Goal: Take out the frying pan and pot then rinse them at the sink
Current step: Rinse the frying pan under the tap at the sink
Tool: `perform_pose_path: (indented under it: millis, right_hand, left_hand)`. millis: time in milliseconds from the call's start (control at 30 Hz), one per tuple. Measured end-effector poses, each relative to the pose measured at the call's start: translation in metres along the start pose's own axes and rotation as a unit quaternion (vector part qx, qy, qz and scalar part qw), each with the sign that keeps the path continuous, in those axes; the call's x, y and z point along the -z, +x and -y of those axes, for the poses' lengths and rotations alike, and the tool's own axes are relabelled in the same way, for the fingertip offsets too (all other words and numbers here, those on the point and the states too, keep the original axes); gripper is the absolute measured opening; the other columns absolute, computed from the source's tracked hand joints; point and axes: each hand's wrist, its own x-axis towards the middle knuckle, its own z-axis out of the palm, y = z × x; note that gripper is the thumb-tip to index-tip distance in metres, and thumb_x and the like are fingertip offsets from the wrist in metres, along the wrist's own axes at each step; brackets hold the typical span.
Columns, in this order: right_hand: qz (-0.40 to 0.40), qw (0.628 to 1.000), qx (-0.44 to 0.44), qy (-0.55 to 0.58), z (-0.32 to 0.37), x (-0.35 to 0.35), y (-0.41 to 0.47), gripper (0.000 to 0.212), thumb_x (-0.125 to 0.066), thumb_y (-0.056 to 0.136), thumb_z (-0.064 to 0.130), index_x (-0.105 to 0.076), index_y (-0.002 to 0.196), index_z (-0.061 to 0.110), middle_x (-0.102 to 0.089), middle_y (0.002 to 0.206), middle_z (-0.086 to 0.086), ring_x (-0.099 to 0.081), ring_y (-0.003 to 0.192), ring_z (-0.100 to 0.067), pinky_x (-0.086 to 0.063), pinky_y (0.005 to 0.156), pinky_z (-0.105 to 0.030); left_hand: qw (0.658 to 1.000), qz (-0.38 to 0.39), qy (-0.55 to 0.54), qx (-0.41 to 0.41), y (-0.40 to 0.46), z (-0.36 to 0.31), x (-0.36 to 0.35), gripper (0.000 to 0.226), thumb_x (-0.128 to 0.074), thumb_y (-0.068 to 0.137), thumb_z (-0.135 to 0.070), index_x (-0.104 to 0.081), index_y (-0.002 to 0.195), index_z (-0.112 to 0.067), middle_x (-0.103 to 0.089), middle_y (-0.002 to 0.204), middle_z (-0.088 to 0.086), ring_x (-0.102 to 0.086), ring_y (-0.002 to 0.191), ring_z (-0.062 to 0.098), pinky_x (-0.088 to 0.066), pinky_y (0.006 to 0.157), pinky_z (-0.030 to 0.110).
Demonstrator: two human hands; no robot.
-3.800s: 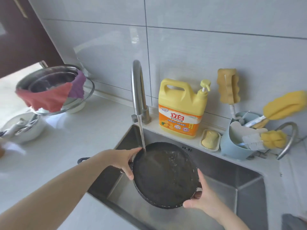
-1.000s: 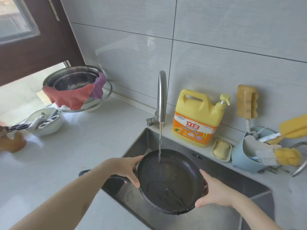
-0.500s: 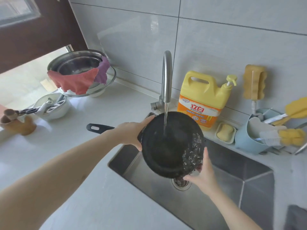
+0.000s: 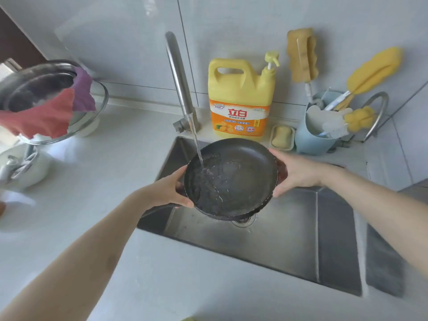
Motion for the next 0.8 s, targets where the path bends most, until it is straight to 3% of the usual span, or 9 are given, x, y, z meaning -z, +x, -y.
perform_pose_path:
  millis: [67, 100, 200, 267, 367, 500, 567, 667, 800]
  right_hand:
    - [-0.028, 0.999, -0.022, 0.034, -0.011, -0.029, -0.001, 0.139, -0.095, 0.051, 0.02, -0.002, 0.155, 0.036, -0.055, 0.131, 0.012, -0.06, 0.109, -0.005, -0.046, 0.101, -0.028]
    - [-0.048, 0.997, -0.032, 0.048, -0.016, -0.044, 0.001, 0.144, -0.094, 0.052, 0.018, 0.006, 0.154, 0.035, -0.048, 0.139, 0.01, -0.056, 0.116, -0.007, -0.043, 0.102, -0.024]
    - [-0.089, 0.993, -0.04, 0.07, -0.024, -0.077, 0.012, 0.149, -0.093, 0.052, 0.022, 0.018, 0.15, 0.041, -0.04, 0.15, 0.006, -0.045, 0.134, -0.015, -0.039, 0.107, -0.03]
    - [-0.114, 0.989, -0.031, 0.085, -0.025, -0.083, 0.017, 0.148, -0.092, 0.053, 0.023, 0.019, 0.148, 0.046, -0.041, 0.15, 0.007, -0.044, 0.134, -0.016, -0.04, 0.102, -0.027]
    - [-0.167, 0.983, 0.004, 0.08, -0.024, -0.078, 0.017, 0.148, -0.094, 0.054, 0.024, 0.018, 0.147, 0.049, -0.023, 0.159, 0.015, -0.031, 0.142, -0.009, -0.032, 0.107, -0.026]
    - [-0.245, 0.968, 0.053, 0.021, -0.025, -0.061, 0.006, 0.14, -0.092, 0.061, 0.028, 0.017, 0.145, 0.055, -0.007, 0.157, 0.026, -0.024, 0.141, -0.001, -0.027, 0.113, -0.028]
    - [-0.28, 0.957, 0.078, -0.011, -0.026, -0.052, 0.0, 0.136, -0.09, 0.066, 0.026, 0.019, 0.142, 0.056, -0.003, 0.152, 0.031, -0.019, 0.137, 0.006, -0.024, 0.112, -0.023]
    - [-0.336, 0.933, 0.101, -0.078, -0.026, -0.038, -0.006, 0.131, -0.087, 0.07, 0.02, 0.019, 0.142, 0.045, 0.002, 0.152, 0.022, -0.013, 0.134, 0.006, -0.018, 0.111, -0.018]
    - [-0.43, 0.876, 0.158, -0.151, -0.02, -0.014, -0.014, 0.125, -0.088, 0.066, 0.016, 0.001, 0.152, 0.026, -0.013, 0.151, -0.001, -0.03, 0.142, -0.027, -0.028, 0.112, -0.032]
  left_hand:
    - [1.0, -0.018, 0.021, 0.001, -0.003, -0.003, 0.006, 0.118, -0.083, 0.068, -0.01, -0.007, 0.149, -0.05, -0.068, 0.117, -0.012, -0.068, 0.099, 0.009, -0.047, 0.102, 0.042]
    - [0.999, -0.034, 0.035, -0.003, -0.004, -0.004, 0.008, 0.12, -0.085, 0.065, -0.012, -0.007, 0.148, -0.051, -0.065, 0.122, -0.017, -0.064, 0.108, 0.007, -0.044, 0.105, 0.04]
    - [0.993, -0.075, 0.089, -0.01, -0.007, -0.008, 0.013, 0.125, -0.088, 0.057, -0.02, -0.006, 0.144, -0.059, -0.057, 0.128, -0.028, -0.056, 0.119, 0.009, -0.042, 0.106, 0.039]
    - [0.984, -0.11, 0.141, 0.01, -0.005, -0.011, 0.014, 0.13, -0.086, 0.055, -0.029, 0.003, 0.144, -0.061, -0.057, 0.127, -0.023, -0.057, 0.116, 0.017, -0.045, 0.101, 0.042]
    - [0.961, -0.176, 0.211, 0.024, -0.004, -0.014, 0.007, 0.131, -0.085, 0.06, -0.037, 0.015, 0.14, -0.064, -0.061, 0.116, -0.015, -0.061, 0.102, 0.023, -0.049, 0.089, 0.038]
    - [0.936, -0.284, 0.208, -0.031, 0.001, -0.015, -0.014, 0.128, -0.085, 0.063, -0.046, 0.013, 0.144, -0.058, -0.068, 0.096, -0.006, -0.064, 0.086, 0.026, -0.052, 0.076, 0.037]
    - [0.899, -0.353, 0.244, -0.085, 0.006, -0.012, -0.024, 0.126, -0.086, 0.062, -0.051, 0.001, 0.153, -0.043, -0.067, 0.088, -0.004, -0.062, 0.074, 0.026, -0.048, 0.065, 0.031]
    - [0.826, -0.439, 0.307, -0.176, 0.013, -0.013, -0.033, 0.123, -0.087, 0.061, -0.051, -0.013, 0.154, -0.02, -0.068, 0.082, 0.001, -0.061, 0.064, 0.029, -0.047, 0.057, 0.031]
    - [0.752, -0.511, 0.319, -0.267, 0.015, -0.026, -0.039, 0.109, -0.08, 0.07, -0.048, -0.012, 0.148, -0.014, -0.069, 0.081, 0.01, -0.063, 0.065, 0.032, -0.052, 0.061, 0.039]
